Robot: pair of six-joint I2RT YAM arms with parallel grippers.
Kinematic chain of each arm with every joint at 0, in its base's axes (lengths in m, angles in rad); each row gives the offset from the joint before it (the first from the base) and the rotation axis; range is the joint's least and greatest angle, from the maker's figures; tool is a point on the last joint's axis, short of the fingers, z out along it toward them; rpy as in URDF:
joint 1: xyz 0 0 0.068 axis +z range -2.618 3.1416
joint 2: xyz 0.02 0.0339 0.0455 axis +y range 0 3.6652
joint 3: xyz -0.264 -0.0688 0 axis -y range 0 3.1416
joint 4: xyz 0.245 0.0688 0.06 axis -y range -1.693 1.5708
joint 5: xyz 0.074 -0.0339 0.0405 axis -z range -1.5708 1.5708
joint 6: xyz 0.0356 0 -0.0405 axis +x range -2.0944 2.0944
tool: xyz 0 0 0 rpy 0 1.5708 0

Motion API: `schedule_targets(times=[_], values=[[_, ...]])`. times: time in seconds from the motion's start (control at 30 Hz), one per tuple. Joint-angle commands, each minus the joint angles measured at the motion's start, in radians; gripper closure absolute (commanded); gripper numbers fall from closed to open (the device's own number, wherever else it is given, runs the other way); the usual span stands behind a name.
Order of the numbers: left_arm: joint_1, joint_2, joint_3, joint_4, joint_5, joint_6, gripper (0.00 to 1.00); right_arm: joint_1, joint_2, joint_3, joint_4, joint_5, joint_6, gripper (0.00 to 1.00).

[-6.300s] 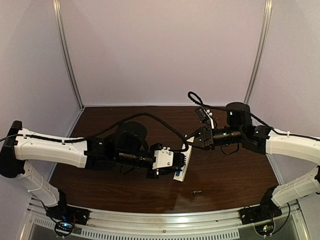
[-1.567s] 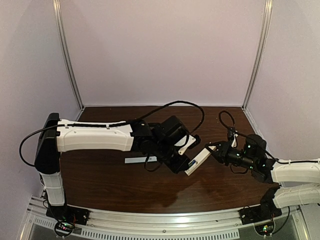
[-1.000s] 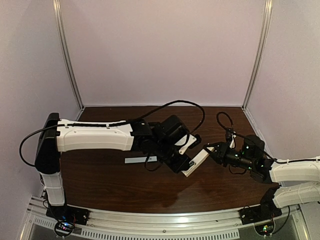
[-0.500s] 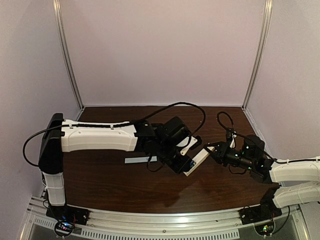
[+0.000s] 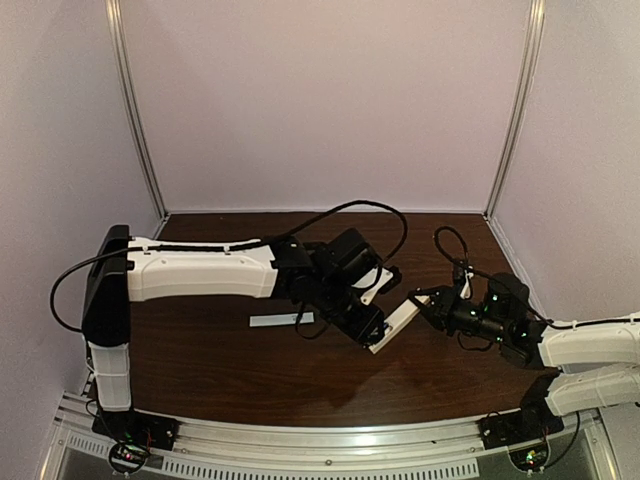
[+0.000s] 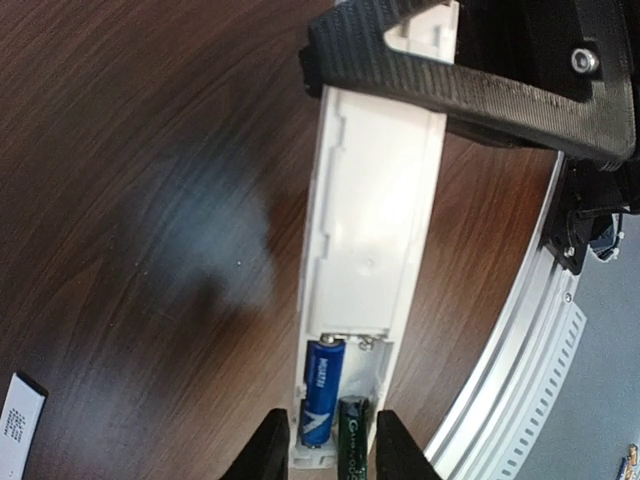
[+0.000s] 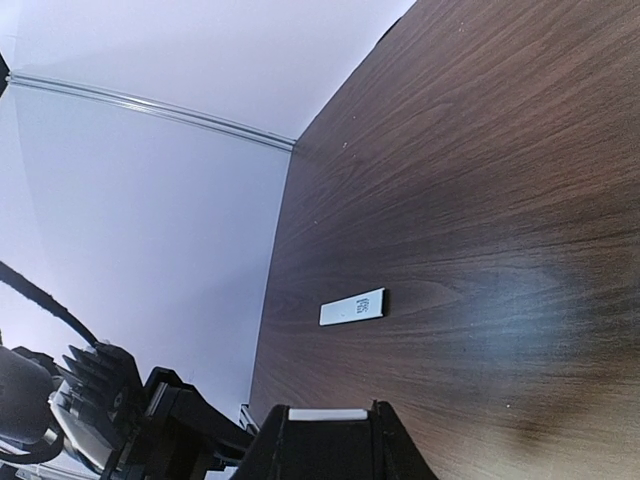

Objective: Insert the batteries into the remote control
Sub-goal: Place the battery in the battery compartment.

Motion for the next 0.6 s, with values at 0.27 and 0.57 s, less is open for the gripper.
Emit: schedule_targets(times=[0.27,0.57], values=[[0.019,-0.257,-0.149,0.216,0.023,0.104,0.47,0.005,-0.020,-0.036,0.031,-0.014,0.045,1.00],[0.018,-0.537,-0.436,0.345,0.103,0.621,0.27,0.004,-0.004,-0.021,0.066,-0.128,0.109,1.00]])
